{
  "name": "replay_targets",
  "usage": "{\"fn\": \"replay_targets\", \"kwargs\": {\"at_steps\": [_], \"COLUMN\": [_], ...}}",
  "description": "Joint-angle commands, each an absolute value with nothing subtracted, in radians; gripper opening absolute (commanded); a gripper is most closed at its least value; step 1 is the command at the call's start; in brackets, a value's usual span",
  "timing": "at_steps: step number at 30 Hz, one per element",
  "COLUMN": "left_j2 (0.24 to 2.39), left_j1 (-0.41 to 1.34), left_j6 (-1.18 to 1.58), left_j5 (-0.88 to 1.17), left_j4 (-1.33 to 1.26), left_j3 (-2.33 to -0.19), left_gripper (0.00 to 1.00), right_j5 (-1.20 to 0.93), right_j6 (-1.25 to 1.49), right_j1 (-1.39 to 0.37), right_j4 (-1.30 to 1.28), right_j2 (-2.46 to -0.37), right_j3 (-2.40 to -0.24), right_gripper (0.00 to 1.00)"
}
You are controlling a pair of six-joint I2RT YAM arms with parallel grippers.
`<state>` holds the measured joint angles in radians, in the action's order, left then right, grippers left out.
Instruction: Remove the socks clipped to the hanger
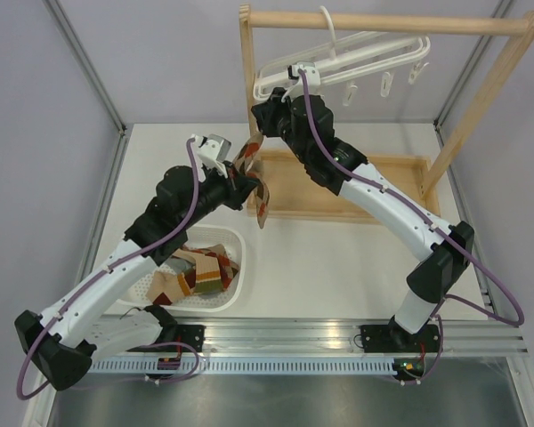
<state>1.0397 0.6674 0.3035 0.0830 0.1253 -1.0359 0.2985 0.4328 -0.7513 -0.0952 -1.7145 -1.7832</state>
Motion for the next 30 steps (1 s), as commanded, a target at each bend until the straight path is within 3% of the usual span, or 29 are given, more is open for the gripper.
{"fn": "replay_targets", "kwargs": {"at_steps": [1,12,13,15,17,19,22,30], "left_j2": [0.993,0.997,0.996,0.983,0.976,0.976,0.974,0.980], "left_j1": [0.660,0.660,0.660,0.660,0.657,0.641,0.570,0.379], "left_j6": [0.334,0.330,0.330,0.322,0.308,0.299,0.337,0.472], "left_j5": [0.040,-0.001,-0.029,-0.069,-0.098,-0.132,-0.115,-0.052], "left_j4": [0.094,0.126,0.124,0.124,0.129,0.132,0.137,0.135], "left_j3": [-1.037,-1.045,-1.043,-1.039,-1.037,-1.039,-1.034,-1.000], "left_gripper": [0.02,0.02,0.02,0.02,0.02,0.02,0.02,0.02], "right_j5": [0.342,0.365,0.365,0.361,0.357,0.357,0.374,0.459], "right_j6": [0.420,0.411,0.413,0.414,0.414,0.411,0.407,0.405], "right_j1": [-0.762,-0.762,-0.762,-0.762,-0.762,-0.762,-0.762,-0.764], "right_j4": [-0.101,-0.098,-0.100,-0.098,-0.098,-0.100,-0.104,-0.115], "right_j2": [-1.709,-1.694,-1.690,-1.678,-1.664,-1.648,-1.597,-1.344], "right_j3": [-1.829,-1.839,-1.833,-1.810,-1.784,-1.763,-1.703,-1.386], "right_gripper": [0.01,0.01,0.04,0.22,0.65,0.76,0.83,0.84]}}
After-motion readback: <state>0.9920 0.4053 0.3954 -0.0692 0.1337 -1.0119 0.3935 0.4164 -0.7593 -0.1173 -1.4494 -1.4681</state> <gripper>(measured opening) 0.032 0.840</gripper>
